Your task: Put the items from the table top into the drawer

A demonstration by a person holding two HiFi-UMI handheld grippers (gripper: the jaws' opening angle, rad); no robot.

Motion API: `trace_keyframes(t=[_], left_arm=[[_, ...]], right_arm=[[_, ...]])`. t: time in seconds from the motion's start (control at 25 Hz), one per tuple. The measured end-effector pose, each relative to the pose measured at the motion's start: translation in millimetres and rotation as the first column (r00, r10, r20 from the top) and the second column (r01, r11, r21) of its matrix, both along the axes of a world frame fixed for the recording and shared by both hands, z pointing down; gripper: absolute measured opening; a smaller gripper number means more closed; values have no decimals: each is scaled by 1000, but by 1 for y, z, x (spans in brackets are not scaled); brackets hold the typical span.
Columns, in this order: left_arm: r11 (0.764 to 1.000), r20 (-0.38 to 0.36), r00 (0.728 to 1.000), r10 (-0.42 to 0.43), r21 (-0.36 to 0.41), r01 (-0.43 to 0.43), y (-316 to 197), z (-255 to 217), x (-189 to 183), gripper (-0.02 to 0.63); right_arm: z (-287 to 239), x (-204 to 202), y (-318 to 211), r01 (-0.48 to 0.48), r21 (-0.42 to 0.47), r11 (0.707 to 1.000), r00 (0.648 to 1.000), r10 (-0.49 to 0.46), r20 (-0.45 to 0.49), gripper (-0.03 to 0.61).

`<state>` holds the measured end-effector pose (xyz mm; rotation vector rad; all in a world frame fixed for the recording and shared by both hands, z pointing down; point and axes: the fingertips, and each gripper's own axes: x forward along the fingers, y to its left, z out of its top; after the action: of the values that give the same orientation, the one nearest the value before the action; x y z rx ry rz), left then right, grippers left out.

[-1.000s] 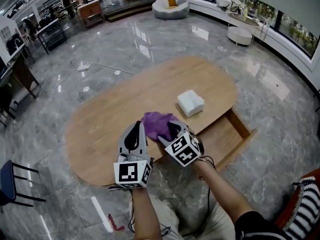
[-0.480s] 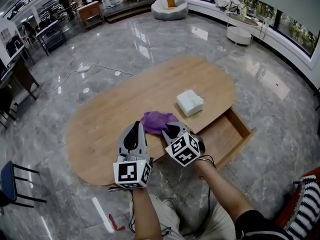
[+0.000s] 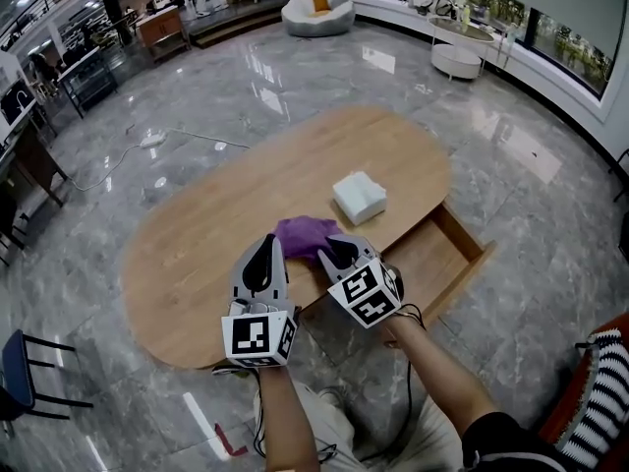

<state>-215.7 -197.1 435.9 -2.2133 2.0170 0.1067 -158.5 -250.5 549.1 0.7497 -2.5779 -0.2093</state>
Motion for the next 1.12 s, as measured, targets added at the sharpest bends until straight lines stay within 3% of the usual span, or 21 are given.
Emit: trace_keyframes(t=[0.52, 1.12], left_arm=[[996, 41, 996, 78, -37, -77, -13, 6, 33, 3], [983, 70, 984, 167, -86, -160, -24, 16, 68, 4]], right_arm=[[-31, 72, -12, -154, 17, 988, 978, 150, 143, 72], [-6, 173, -22, -369, -68, 927, 906, 375, 196, 72]])
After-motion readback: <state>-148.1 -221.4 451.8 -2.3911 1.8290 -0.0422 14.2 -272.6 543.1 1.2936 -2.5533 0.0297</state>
